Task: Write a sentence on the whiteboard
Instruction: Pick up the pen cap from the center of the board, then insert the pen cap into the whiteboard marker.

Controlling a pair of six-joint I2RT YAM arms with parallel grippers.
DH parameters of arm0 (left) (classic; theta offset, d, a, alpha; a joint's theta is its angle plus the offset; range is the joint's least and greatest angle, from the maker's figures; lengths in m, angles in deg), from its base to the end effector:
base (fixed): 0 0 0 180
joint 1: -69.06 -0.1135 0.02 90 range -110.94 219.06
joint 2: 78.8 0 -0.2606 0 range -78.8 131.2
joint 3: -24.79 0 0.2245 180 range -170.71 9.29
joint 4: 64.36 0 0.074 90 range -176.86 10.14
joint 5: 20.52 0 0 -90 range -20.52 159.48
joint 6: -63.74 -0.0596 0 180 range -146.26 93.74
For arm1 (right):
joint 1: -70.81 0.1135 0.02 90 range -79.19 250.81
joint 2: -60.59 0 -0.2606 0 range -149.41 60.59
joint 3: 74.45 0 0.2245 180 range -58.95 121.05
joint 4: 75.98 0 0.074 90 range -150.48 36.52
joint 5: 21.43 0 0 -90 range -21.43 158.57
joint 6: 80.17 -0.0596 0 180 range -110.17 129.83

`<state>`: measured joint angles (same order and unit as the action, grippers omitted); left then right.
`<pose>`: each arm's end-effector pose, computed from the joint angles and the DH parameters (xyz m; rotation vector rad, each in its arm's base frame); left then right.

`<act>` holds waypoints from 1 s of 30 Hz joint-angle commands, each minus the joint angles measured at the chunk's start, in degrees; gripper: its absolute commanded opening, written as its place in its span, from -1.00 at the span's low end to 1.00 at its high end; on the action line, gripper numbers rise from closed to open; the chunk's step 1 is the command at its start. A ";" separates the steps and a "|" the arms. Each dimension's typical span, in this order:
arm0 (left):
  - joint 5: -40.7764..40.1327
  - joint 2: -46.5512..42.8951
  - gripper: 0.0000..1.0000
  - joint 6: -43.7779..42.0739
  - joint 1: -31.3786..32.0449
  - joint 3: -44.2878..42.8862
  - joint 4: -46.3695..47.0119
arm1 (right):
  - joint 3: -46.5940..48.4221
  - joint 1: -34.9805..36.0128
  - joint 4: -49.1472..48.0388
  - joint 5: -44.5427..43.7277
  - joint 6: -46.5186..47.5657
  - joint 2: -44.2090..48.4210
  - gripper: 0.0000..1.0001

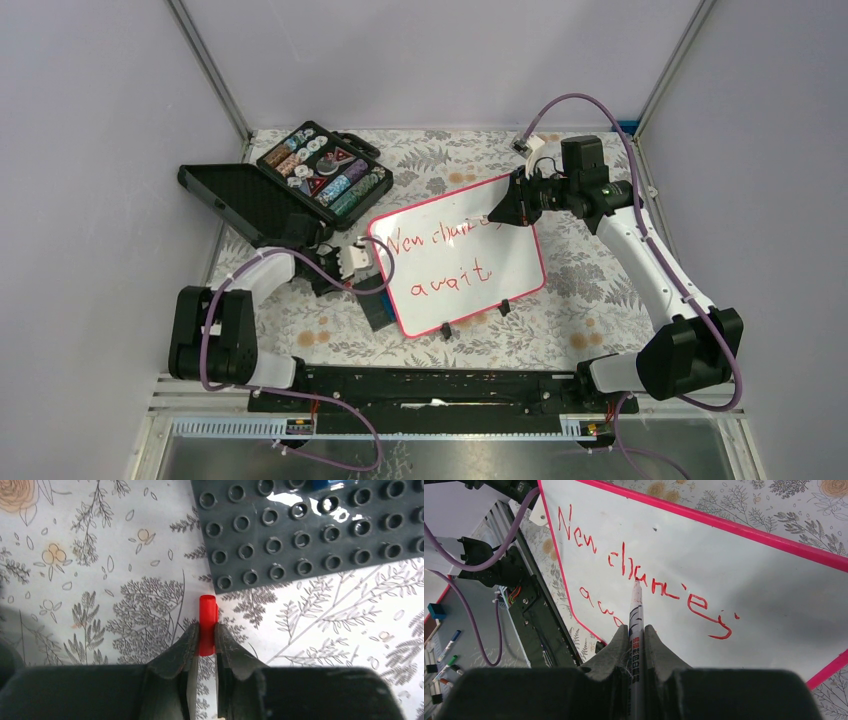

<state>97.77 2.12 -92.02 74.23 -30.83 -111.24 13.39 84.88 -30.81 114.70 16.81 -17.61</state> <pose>0.2171 -0.0480 0.1545 1.5961 2.0630 -0.3610 0.2630 0.1102 0.3392 -0.8245 1.9530 0.9460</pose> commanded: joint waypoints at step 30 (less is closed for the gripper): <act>12.34 -10.97 -1.00 29.71 22.36 -38.27 -20.00 | -0.83 -0.49 -7.94 21.75 -13.25 2.82 -1.00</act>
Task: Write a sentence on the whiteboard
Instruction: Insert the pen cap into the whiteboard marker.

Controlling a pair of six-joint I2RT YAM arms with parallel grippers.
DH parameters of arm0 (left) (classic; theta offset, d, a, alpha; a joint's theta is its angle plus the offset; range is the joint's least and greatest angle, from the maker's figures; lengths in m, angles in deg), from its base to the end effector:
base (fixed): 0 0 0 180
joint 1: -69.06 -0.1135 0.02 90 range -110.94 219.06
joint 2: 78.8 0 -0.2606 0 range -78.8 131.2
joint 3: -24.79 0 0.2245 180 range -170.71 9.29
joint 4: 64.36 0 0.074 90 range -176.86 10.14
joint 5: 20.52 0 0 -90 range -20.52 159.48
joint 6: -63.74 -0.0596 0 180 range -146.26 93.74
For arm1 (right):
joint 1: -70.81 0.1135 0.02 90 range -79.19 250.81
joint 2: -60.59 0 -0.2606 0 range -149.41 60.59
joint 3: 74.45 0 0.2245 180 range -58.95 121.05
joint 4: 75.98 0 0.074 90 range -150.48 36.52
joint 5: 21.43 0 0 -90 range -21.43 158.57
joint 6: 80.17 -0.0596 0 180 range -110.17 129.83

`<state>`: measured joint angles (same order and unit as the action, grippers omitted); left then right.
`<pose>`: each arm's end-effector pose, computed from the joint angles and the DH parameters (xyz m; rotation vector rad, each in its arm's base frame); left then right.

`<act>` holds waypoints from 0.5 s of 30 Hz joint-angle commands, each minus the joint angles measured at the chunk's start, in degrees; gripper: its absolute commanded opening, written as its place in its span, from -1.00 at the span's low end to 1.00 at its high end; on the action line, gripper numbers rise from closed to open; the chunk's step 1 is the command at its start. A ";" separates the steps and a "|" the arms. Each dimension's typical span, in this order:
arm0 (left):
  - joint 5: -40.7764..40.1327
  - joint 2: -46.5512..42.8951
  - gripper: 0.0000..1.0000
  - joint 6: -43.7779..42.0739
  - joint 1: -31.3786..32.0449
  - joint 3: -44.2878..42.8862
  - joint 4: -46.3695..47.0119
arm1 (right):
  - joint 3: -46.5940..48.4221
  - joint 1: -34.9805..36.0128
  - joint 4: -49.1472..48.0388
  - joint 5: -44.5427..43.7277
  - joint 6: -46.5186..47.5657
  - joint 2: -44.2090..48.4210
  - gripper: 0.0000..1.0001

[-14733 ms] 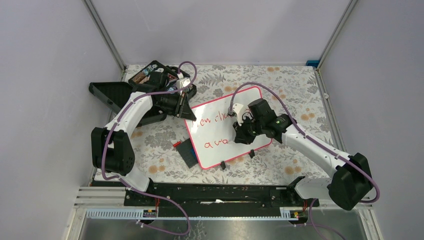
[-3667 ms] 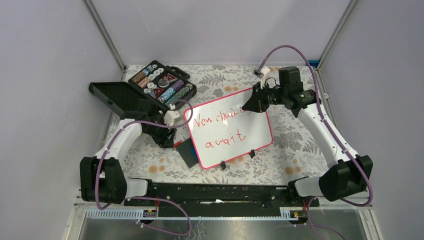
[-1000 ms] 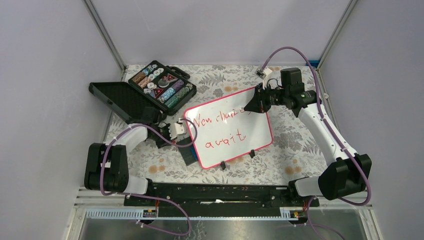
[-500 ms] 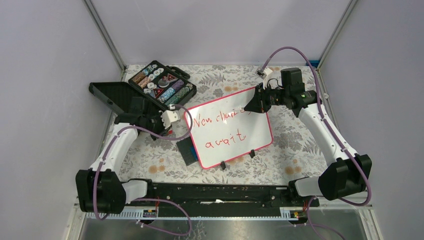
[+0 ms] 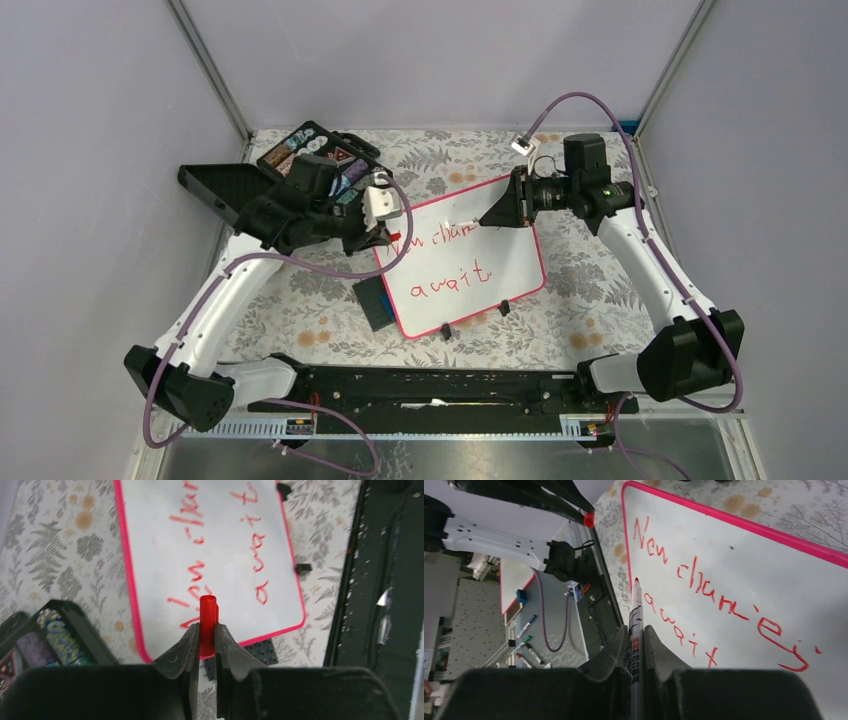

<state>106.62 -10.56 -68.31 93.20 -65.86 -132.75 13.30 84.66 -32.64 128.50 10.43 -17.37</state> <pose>0.1818 -0.1209 0.3537 1.4690 1.7002 -0.5988 0.2531 0.1155 0.3491 -0.8531 1.8790 1.2510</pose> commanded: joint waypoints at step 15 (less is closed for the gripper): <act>5.14 4.35 -1.00 10.23 8.09 -5.26 3.53 | -4.11 6.57 -11.66 10.87 -13.60 3.03 -1.00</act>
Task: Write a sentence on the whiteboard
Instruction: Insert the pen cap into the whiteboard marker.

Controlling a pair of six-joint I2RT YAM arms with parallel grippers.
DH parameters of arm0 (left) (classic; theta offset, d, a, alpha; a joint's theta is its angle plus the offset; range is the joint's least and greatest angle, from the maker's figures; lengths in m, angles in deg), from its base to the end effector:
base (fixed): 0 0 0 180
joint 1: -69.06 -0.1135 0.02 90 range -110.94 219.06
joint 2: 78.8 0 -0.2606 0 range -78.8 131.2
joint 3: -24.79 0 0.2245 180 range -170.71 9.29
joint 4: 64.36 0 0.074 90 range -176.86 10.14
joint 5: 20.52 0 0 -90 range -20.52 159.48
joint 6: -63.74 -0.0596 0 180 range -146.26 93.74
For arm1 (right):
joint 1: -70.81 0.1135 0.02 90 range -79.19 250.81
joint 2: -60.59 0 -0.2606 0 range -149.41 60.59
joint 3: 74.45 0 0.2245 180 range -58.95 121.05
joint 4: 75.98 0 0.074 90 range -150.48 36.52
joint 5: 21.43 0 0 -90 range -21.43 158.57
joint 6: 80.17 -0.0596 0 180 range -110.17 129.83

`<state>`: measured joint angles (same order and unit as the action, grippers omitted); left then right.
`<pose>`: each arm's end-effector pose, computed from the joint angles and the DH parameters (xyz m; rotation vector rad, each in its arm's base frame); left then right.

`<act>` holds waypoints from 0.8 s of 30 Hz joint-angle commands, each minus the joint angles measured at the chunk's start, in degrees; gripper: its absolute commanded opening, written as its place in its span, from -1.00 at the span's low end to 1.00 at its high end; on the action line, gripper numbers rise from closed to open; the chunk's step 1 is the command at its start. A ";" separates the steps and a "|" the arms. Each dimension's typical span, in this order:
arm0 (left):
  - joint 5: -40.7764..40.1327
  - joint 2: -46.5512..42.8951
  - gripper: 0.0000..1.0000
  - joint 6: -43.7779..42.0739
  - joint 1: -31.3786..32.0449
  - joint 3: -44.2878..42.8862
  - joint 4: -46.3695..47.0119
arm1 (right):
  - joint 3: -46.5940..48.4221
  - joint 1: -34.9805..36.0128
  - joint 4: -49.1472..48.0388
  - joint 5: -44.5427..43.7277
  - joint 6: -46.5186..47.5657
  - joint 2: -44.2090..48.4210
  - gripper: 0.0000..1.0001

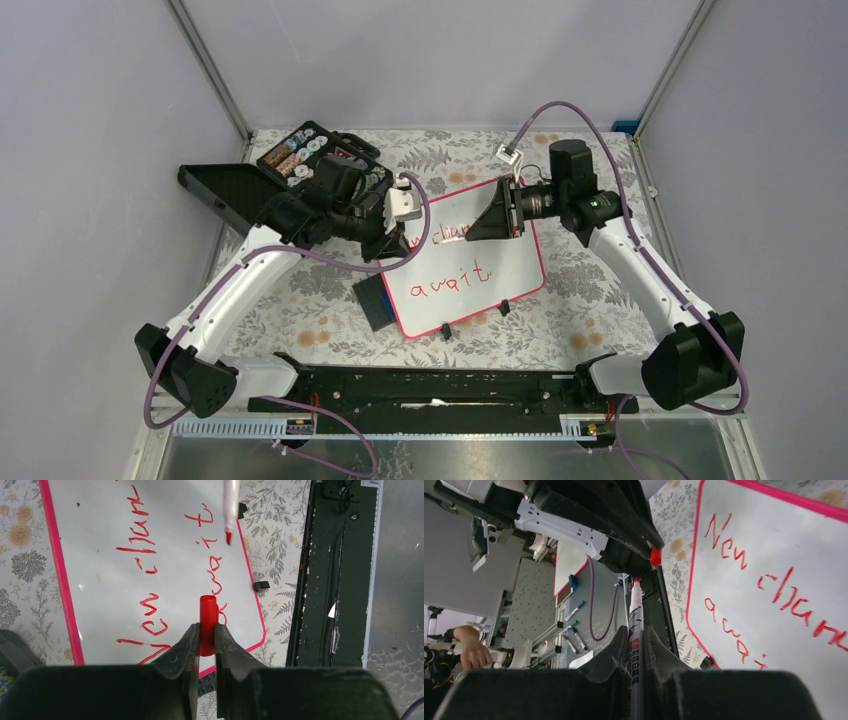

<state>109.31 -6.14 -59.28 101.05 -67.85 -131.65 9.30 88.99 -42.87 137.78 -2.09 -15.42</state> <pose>0.1787 -0.1566 0.3509 1.4933 1.7446 -0.8157 0.2348 0.1358 0.3558 -0.9054 1.7995 1.5334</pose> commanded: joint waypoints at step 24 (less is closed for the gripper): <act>5.98 0.16 -1.00 -2.69 1.49 -3.36 -0.85 | 2.05 6.00 3.21 -2.69 2.92 -1.38 -1.00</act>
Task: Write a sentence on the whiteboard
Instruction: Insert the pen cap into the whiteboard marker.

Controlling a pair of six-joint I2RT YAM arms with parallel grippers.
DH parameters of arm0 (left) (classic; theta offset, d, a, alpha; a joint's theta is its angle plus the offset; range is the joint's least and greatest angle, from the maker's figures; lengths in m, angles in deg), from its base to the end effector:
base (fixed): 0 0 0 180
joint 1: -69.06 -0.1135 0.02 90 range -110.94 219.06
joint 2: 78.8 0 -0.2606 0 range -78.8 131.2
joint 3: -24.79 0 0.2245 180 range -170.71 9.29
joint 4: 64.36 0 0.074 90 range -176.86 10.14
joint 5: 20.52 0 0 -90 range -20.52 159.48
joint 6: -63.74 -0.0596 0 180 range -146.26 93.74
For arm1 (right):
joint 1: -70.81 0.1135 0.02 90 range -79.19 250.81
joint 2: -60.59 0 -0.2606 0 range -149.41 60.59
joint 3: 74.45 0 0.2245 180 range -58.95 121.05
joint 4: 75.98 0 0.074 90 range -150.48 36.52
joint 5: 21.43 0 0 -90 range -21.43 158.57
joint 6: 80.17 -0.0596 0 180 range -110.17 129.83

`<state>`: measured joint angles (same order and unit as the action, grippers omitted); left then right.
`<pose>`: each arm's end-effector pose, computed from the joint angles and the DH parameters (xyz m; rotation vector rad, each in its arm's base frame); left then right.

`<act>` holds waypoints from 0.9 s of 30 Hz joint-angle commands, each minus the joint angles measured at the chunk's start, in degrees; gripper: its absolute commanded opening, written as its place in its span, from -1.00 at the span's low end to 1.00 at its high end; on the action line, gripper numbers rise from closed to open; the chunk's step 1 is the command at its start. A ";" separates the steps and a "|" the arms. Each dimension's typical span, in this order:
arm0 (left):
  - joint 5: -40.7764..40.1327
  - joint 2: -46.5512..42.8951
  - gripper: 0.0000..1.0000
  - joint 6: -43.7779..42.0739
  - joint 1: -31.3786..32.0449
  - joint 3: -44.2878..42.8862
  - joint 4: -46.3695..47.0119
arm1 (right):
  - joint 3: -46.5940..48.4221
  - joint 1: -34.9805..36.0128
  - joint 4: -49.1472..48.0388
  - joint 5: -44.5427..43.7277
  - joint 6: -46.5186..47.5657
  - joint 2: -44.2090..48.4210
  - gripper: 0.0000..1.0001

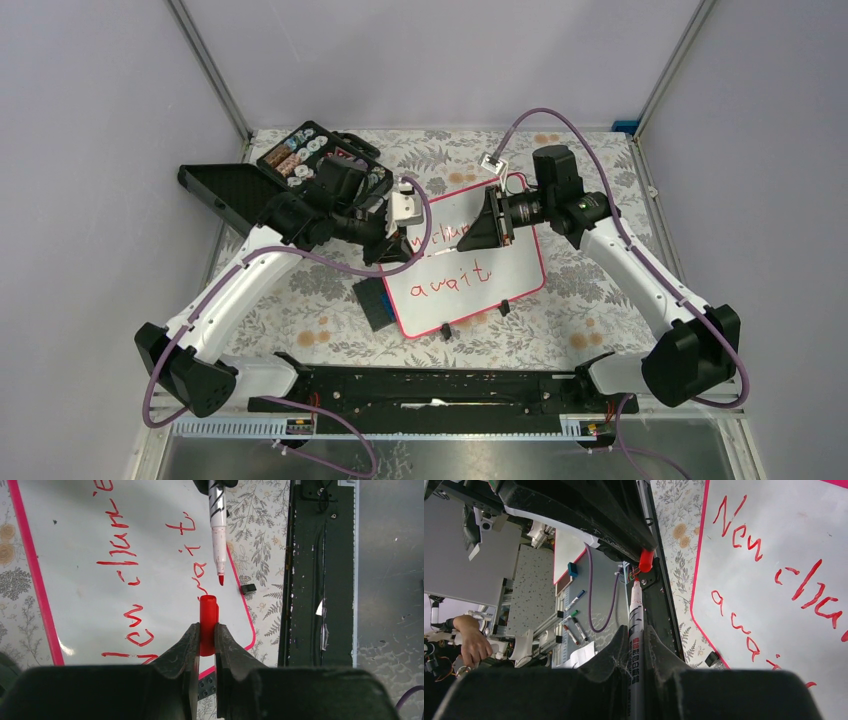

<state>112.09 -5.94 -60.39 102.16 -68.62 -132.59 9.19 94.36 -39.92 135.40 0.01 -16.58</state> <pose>0.1730 -0.1609 0.3542 1.5367 1.6948 -0.8743 0.2256 0.1581 0.3448 -0.9758 1.8450 1.5570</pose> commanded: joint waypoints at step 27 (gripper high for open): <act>2.76 0.80 -1.00 -2.74 1.44 -3.26 -0.99 | 2.69 1.65 0.75 -1.03 1.36 -1.53 -1.00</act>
<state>112.83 -5.44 -62.01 103.30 -69.01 -134.23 9.45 95.22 -39.31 134.99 0.22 -17.96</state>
